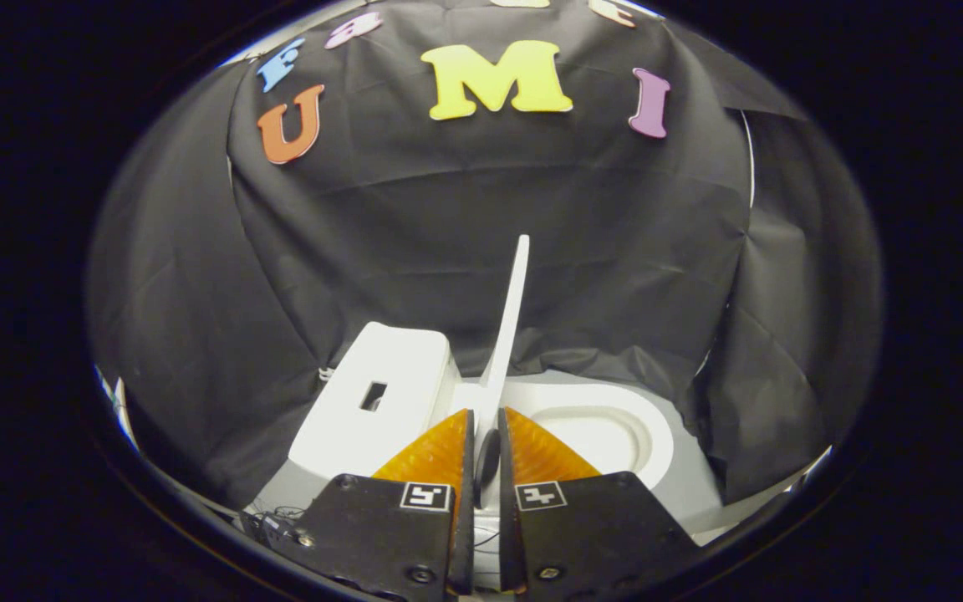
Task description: Open the toilet lid.
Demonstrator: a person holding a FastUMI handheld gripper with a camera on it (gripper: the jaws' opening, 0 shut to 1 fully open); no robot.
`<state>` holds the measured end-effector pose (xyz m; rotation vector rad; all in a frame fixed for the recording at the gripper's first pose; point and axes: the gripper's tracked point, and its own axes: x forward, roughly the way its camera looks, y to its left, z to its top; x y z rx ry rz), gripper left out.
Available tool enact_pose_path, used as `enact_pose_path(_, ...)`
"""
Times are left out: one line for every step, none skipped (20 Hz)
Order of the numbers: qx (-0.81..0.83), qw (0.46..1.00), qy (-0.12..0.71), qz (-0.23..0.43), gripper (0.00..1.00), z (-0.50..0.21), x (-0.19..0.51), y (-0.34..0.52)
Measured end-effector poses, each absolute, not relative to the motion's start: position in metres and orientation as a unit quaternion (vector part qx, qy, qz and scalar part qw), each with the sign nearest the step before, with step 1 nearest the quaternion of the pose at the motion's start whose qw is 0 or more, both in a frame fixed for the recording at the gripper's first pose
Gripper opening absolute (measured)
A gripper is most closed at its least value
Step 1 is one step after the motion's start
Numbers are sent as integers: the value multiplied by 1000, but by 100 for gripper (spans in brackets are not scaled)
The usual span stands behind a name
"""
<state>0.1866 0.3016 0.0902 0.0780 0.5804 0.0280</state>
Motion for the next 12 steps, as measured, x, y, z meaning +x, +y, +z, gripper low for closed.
enact_pose_path(40, 957, 287, 16, 15, 91, 188, 308)
enact_pose_path(42, 957, 288, 18, 15, 91, 189, 313)
enact_pose_path(41, 956, 289, 19, 15, 91, 190, 319)
enact_pose_path(38, 957, 288, 19, 15, 92, 191, 324)
enact_pose_path(33, 957, 287, 20, 15, 92, 192, 329)
enact_pose_path(24, 958, 286, 22, 15, 92, 192, 334)
enact_pose_path(14, 958, 284, 25, 15, 92, 192, 341)
enact_pose_path(6, 959, 284, 27, 15, 91, 192, 346)
enact_pose_path(2, 959, 283, 28, 15, 90, 193, 351)
enact_pose_path(1, 959, 284, 30, 15, 91, 194, 356)
enact_pose_path(1, 958, 284, 33, 15, 90, 194, 362)
enact_pose_path(0, 959, 283, 37, 15, 90, 194, 366)
